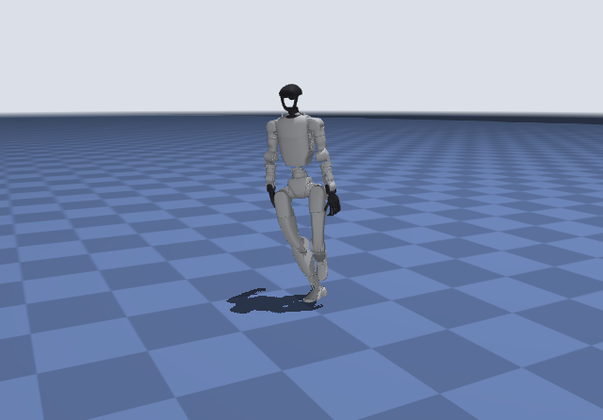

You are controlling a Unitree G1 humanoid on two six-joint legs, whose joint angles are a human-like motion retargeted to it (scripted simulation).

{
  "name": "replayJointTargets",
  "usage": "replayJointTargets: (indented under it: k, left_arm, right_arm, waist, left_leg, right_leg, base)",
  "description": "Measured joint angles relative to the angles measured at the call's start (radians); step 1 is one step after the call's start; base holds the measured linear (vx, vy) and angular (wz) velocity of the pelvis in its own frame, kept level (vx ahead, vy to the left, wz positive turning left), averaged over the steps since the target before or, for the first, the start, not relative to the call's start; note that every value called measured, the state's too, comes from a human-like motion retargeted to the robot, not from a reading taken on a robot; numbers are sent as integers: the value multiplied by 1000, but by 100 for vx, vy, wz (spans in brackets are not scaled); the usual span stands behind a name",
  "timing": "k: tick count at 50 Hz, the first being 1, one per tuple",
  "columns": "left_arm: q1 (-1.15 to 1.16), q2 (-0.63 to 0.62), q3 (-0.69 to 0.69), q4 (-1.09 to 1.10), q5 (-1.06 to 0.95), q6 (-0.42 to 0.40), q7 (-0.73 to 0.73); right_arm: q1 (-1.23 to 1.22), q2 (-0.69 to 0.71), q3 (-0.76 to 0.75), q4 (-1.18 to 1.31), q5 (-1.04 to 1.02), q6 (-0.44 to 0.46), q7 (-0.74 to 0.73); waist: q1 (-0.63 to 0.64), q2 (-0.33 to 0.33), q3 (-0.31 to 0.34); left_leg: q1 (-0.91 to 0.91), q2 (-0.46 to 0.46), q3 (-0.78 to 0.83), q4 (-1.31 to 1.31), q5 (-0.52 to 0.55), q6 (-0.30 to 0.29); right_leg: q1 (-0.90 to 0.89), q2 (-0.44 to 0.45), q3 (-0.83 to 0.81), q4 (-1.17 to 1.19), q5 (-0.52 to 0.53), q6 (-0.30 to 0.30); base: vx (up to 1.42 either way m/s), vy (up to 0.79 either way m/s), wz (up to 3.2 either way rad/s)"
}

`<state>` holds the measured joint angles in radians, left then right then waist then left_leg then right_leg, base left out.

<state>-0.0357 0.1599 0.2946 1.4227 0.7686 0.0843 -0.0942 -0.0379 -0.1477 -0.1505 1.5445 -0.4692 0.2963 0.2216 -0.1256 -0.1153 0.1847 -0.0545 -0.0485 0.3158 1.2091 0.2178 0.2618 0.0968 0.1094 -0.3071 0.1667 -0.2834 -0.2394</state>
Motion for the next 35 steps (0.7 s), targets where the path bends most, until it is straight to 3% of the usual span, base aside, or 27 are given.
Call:
replayJointTargets:
  k: [5, 9, 10, 11, 12, 13, 15, 17, 18, 20, 22, 25, 27, 28, 31, 35]
  left_arm:
    - [43, 8, 26, 49, 39, 25, 14]
    - [62, 4, 48, 103, -1, 45, 20]
    - [65, -1, 54, 116, -13, 50, 12]
    - [70, -12, 57, 123, -22, 52, 5]
    - [74, -22, 56, 128, -30, 52, 0]
    - [75, -31, 50, 128, -33, 51, -1]
    - [73, -36, 36, 122, -29, 52, 7]
    - [72, -33, 18, 111, -13, 46, 16]
    - [68, -30, 5, 105, -5, 42, 17]
    - [52, -18, -1, 97, 2, 43, 16]
    - [33, -4, 5, 80, -1, 51, 22]
    - [20, 14, -8, 47, -38, 44, 33]
    - [9, 42, -27, 30, -77, 26, 42]
    - [0, 51, -32, 22, -89, 22, 47]
    - [-18, 52, -34, 5, -92, 25, 64]
    - [-30, 56, -44, -22, -98, 30, 73]
  right_arm:
    - [-47, 33, 19, -182, 15, -68, -52]
    - [-70, 42, 66, -316, -35, -116, -14]
    - [-77, 41, 77, -341, -54, -121, -5]
    - [-80, 39, 91, -359, -68, -122, -4]
    - [-83, 37, 103, -375, -78, -122, -4]
    - [-86, 33, 112, -386, -81, -123, -8]
    - [-85, 35, 128, -398, -72, -125, -13]
    - [-68, 40, 131, -391, -59, -127, -9]
    - [-61, 42, 121, -377, -59, -126, -6]
    - [-51, 51, 107, -334, -62, -115, -13]
    - [-39, 62, 105, -280, -38, -88, -50]
    - [-17, 62, 86, -180, 11, -64, -103]
    - [-12, 55, 75, -127, 18, -65, -86]
    - [-12, 46, 71, -106, 12, -62, -68]
    - [0, 15, 54, -62, -15, -38, -59]
    - [13, -2, 12, -14, 6, -25, -110]
  waist:
    - [99, 49, -5]
    - [110, 82, -33]
    - [101, 91, -43]
    - [87, 97, -58]
    - [72, 103, -70]
    - [52, 111, -79]
    - [33, 132, -70]
    - [40, 146, -64]
    - [35, 136, -70]
    - [10, 133, -73]
    - [-40, 133, -70]
    - [-12, 114, -76]
    - [15, 122, -81]
    - [22, 130, -84]
    - [-22, 119, -77]
    - [-76, 72, -68]
  left_leg:
    - [-185, 164, -75, 226, -225, 0]
    - [-261, 256, -30, 15, -337, 0]
    - [-276, 258, -10, -80, -366, 0]
    - [-283, 202, 0, -233, -368, 0]
    - [-286, 133, -25, -397, -357, -20]
    - [-281, 41, -122, -580, -320, -82]
    - [-231, -69, -418, -851, -274, -250]
    - [-204, -50, -475, -934, -218, -326]
    - [-211, -56, -433, -901, -261, -275]
    - [-205, 24, -222, -886, -314, -205]
    - [-179, 48, -218, -872, -332, -199]
    - [-128, 91, -100, -904, -356, -181]
    - [-120, 170, -19, -897, -376, -186]
    - [-112, 198, 19, -897, -386, -184]
    - [-20, 154, 124, -959, -410, -135]
    - [87, 90, 226, -1032, -430, -102]
  right_leg:
    - [73, 51, 118, -57, 30, -19]
    - [79, 72, 204, -77, 43, -13]
    - [76, 71, 220, -82, 47, -4]
    - [66, 41, 233, -89, 56, 27]
    - [56, 14, 242, -93, 61, 55]
    - [48, -10, 243, -92, 58, 77]
    - [64, 0, 271, -84, 43, 89]
    - [92, 7, 292, -79, 32, 105]
    - [97, -13, 288, -76, 28, 120]
    - [90, -17, 302, -47, 27, 146]
    - [60, -19, 260, 7, 56, 196]
    - [-27, -65, 232, 143, 175, 407]
    - [-103, -62, 95, 225, 244, 501]
    - [-143, -70, 27, 271, 247, 501]
    - [-193, -201, -187, 362, 164, 480]
    - [-288, -212, -251, 302, 85, 432]
  base:
    - [41, -13, -193]
    - [22, 38, -121]
    - [14, 80, -86]
    - [7, 93, -80]
    - [3, 94, -70]
    - [19, 71, -83]
    - [42, 37, -135]
    - [43, 18, -181]
    - [36, 16, -157]
    - [30, 13, -132]
    - [26, 7, -137]
    - [30, -1, -251]
    - [14, -21, -302]
    - [15, 2, -272]
    - [25, 30, -187]
    - [24, 0, -165]
